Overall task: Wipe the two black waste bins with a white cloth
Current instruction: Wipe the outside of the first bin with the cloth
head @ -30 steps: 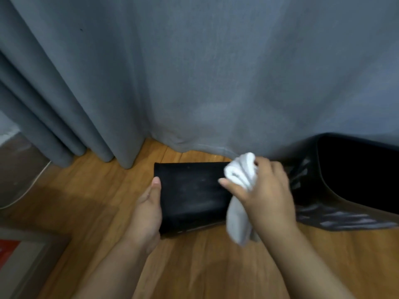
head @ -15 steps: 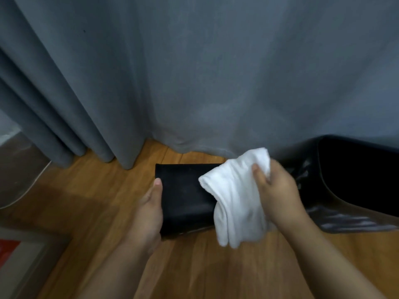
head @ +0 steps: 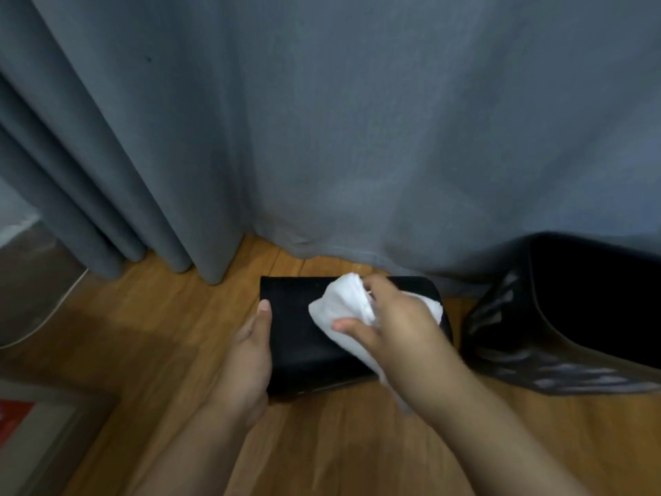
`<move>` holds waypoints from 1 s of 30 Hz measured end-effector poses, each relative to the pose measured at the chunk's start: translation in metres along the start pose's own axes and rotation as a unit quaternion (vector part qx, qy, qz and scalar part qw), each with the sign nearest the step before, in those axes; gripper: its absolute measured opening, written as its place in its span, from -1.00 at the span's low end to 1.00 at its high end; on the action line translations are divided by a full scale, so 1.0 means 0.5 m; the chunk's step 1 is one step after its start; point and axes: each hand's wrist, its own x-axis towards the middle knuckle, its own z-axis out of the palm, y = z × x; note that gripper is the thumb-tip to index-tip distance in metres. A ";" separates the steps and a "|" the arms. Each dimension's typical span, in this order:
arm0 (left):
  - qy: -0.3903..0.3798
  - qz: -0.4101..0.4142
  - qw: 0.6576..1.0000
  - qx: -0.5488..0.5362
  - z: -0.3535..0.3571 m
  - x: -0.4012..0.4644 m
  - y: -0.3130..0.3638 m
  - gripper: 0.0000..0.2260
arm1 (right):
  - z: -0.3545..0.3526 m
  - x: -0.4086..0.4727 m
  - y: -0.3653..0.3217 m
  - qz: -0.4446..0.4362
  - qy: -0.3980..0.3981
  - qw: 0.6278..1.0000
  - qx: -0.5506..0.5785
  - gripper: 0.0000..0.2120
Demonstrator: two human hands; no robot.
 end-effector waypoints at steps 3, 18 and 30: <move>0.011 -0.010 1.000 -0.001 0.000 0.003 0.000 -0.67 | 0.022 0.027 0.026 -0.006 0.032 0.998 -0.058 -0.50; 0.014 -0.012 1.000 0.001 0.000 -0.003 -0.003 -0.65 | 0.080 0.007 0.064 -0.068 0.125 0.989 -0.045 -0.36; 0.015 0.005 1.000 0.014 0.001 -0.009 -0.021 -0.66 | 0.148 0.056 -0.129 -0.014 0.144 0.983 -0.116 -0.39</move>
